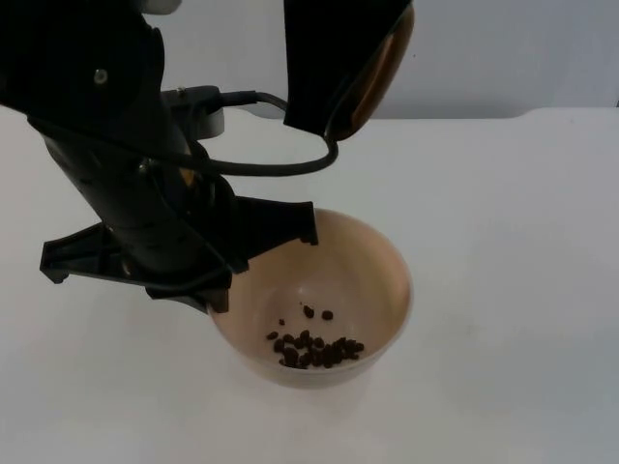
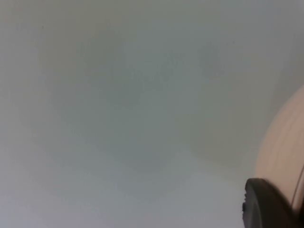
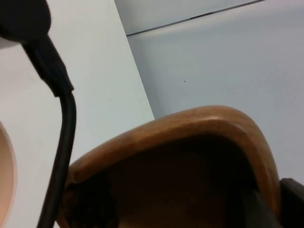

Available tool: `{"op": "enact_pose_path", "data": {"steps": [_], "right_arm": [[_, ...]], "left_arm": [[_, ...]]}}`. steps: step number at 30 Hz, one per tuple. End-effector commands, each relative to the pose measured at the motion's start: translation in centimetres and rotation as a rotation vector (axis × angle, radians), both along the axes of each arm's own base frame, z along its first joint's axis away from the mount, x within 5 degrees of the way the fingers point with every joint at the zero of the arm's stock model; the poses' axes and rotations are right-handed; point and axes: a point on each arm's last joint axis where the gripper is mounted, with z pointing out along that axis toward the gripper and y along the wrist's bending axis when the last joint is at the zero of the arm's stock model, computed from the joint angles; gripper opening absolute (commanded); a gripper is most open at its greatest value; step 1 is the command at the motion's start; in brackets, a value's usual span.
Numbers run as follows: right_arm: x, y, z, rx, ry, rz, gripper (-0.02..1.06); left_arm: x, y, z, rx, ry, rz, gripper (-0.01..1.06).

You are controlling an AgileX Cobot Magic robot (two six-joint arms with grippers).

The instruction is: Pick up the bowl with the left hand and pour the coffee beans from the cup into the bowl with the right hand.

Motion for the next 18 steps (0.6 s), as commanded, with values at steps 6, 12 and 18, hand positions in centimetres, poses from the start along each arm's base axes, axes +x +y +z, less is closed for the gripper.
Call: {"op": "enact_pose_path", "data": {"steps": [6,12,18], "right_arm": [[0.8,-0.9,0.0,0.032,0.047,-0.043,0.00],[1.4,-1.6,-0.2,0.061,0.101,-0.085,0.00],[1.8,-3.4,1.1,0.146,0.176,-0.138,0.00]], "left_arm": [[0.0,-0.4,0.2,-0.020,-0.011,0.002,0.00],[0.0,-0.4,0.2,-0.020,-0.011,0.002,0.00],[0.0,-0.4,0.2,-0.020,-0.011,0.002,0.00]]}}
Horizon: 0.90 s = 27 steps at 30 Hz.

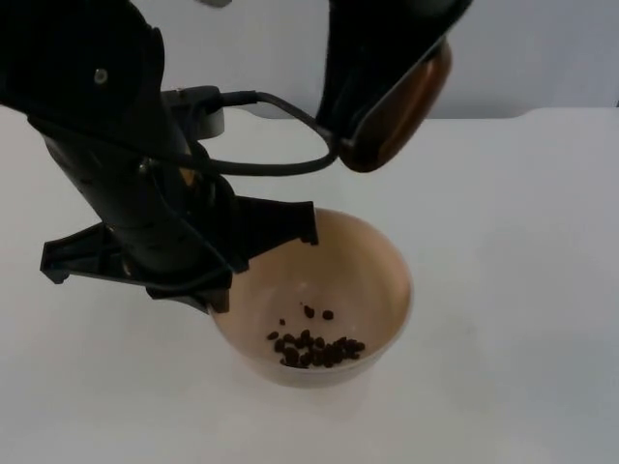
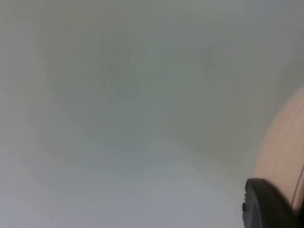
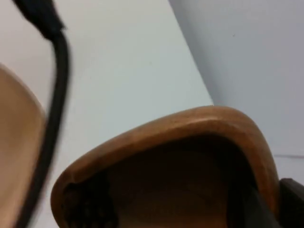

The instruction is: Pick up the bowl with the left hand and pour the coffee beans from the cup into the bowl with the right hand.

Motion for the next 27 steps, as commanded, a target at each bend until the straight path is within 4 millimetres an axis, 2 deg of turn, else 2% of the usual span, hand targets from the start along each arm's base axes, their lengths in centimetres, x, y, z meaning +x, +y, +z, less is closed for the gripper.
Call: {"op": "enact_pose_path", "data": {"steps": [1,4,5,9,19,27], "right_arm": [[0.3,-1.4,1.5,0.042,0.012,-0.028,0.00],[1.1,-3.1,2.5,0.085,0.030,-0.074,0.00],[1.1,-3.1,2.5,0.085,0.030,-0.074,0.00],[2.3,-5.3,3.0,0.203,0.156,-0.114,0.00],[5.3,-8.9,2.4,0.473,0.449,-0.161,0.00],[7.1,-11.1,2.3,0.606,0.512,-0.207,0.00]], "left_arm": [[0.0,-0.3,0.2,-0.018,-0.011,0.001,0.00],[0.0,-0.3,0.2,-0.018,-0.011,0.001,0.00],[0.0,-0.3,0.2,-0.018,-0.011,0.001,0.00],[0.0,-0.3,0.2,-0.018,-0.011,0.001,0.00],[0.0,-0.3,0.2,-0.018,-0.009,0.003,0.00],[-0.1,-0.3,0.2,-0.012,0.004,0.008,0.00]]}}
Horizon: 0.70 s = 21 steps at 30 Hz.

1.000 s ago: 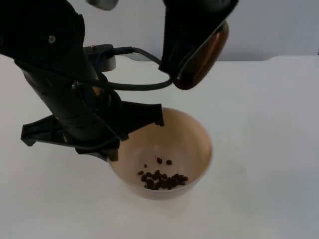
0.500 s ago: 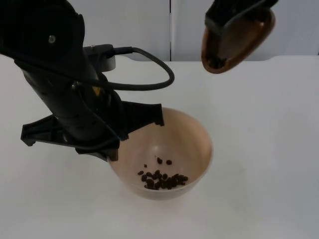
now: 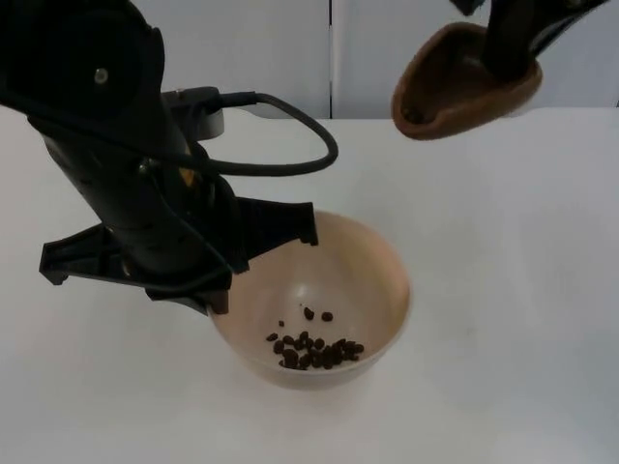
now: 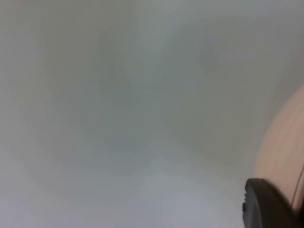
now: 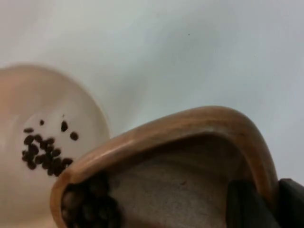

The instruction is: Pick up the bowl with the left hand and pour the coffee beans from the cup into the bowl with the right hand.

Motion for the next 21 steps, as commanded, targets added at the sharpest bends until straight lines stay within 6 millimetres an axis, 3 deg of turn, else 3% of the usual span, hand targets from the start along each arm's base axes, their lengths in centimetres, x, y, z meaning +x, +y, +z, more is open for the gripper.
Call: {"op": "enact_pose_path", "data": {"steps": [1,8,13,16,21], "right_arm": [[0.2,-0.5,0.5,0.033,-0.014,-0.006,0.00],[1.0,-1.2,0.0,0.036,-0.020,-0.038,0.00],[1.3,-1.7,-2.0,0.039,-0.020,-0.064,0.00],[1.3,-2.3,-4.2,0.033,-0.004,-0.088,0.00],[1.5,-3.4,-6.1,0.071,0.021,-0.148,0.00]], "left_arm": [[-0.1,-0.3,0.2,-0.012,0.001,0.006,0.00],[-0.1,-0.3,0.2,-0.011,0.002,0.006,0.00],[0.0,-0.3,0.0,-0.007,0.003,0.004,0.00],[0.1,-0.4,-1.0,0.008,0.018,-0.006,0.00],[0.1,0.2,-2.7,-0.008,0.016,0.003,0.00]]}}
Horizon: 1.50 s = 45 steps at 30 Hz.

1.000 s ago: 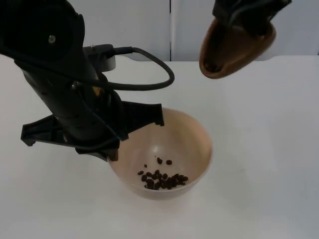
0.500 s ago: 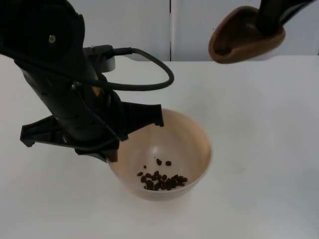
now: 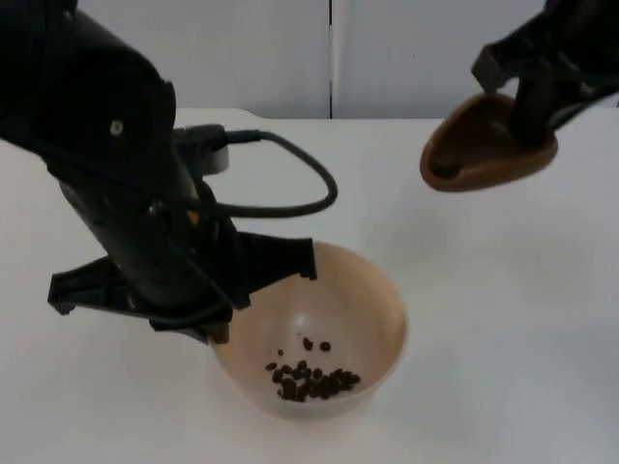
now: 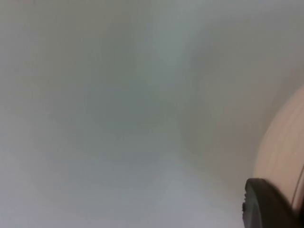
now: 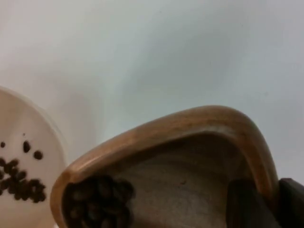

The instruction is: Pick up the bowl with the left hand and pour the coffee beans from the cup into the bowl with the right hand.

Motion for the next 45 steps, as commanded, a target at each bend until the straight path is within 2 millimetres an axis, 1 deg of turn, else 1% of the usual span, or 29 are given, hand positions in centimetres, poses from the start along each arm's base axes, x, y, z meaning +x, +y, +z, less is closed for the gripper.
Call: {"op": "enact_pose_path", "data": {"steps": [1,2,3,4,8,9,15,16,21,22,27,28,32,33,37,45], "right_arm": [[0.2,-0.5,-0.5,0.023,-0.005,-0.028,0.00],[0.2,-0.9,-1.1,0.027,0.003,-0.045,0.00],[0.2,-0.9,-1.1,0.027,0.003,-0.045,0.00],[0.2,-1.2,-1.5,0.027,0.005,-0.055,0.00],[-0.5,-1.9,-4.1,0.018,0.019,-0.090,0.00],[-0.5,-1.9,-4.1,0.018,0.019,-0.090,0.00],[-0.7,-2.0,-8.1,0.011,0.077,-0.137,0.00],[-0.7,-2.0,-8.1,0.011,0.077,-0.137,0.00],[-0.3,-1.6,-10.7,-0.002,0.122,-0.157,0.00],[-0.3,-1.6,-10.7,-0.002,0.122,-0.157,0.00],[0.1,-1.4,-12.9,-0.012,0.151,-0.175,0.00],[0.1,-1.4,-12.9,-0.012,0.151,-0.175,0.00],[0.3,-1.3,-14.5,-0.022,0.171,-0.177,0.00],[0.3,-1.3,-14.5,-0.022,0.171,-0.177,0.00],[0.4,-1.3,-15.7,-0.034,0.189,-0.177,0.00],[0.3,-1.3,-16.6,-0.047,0.209,-0.177,0.00]], "left_arm": [[0.2,0.2,-0.4,-0.014,-0.005,0.013,0.00],[0.4,0.6,-0.6,-0.009,-0.002,0.026,0.00],[0.4,0.6,-0.6,-0.009,-0.002,0.026,0.00],[0.7,1.1,-0.7,-0.009,0.000,0.044,0.00],[1.7,2.6,-1.4,-0.001,0.013,0.103,0.00],[1.7,2.6,-1.4,-0.001,0.013,0.103,0.00],[2.0,2.8,-2.4,0.004,0.025,0.106,0.00],[2.0,2.8,-2.4,0.004,0.025,0.106,0.00],[2.0,2.8,-3.6,0.016,0.043,0.101,0.00],[2.0,2.8,-3.6,0.016,0.043,0.101,0.00],[1.9,2.9,-3.6,0.026,0.055,0.102,0.00],[1.9,2.9,-3.6,0.026,0.055,0.102,0.00],[1.8,2.9,-3.7,0.033,0.066,0.105,0.00],[1.8,2.9,-3.7,0.033,0.066,0.105,0.00],[1.7,3.0,-3.7,0.037,0.070,0.106,0.00],[1.4,3.3,-3.7,0.078,0.106,0.103,0.00]]}}
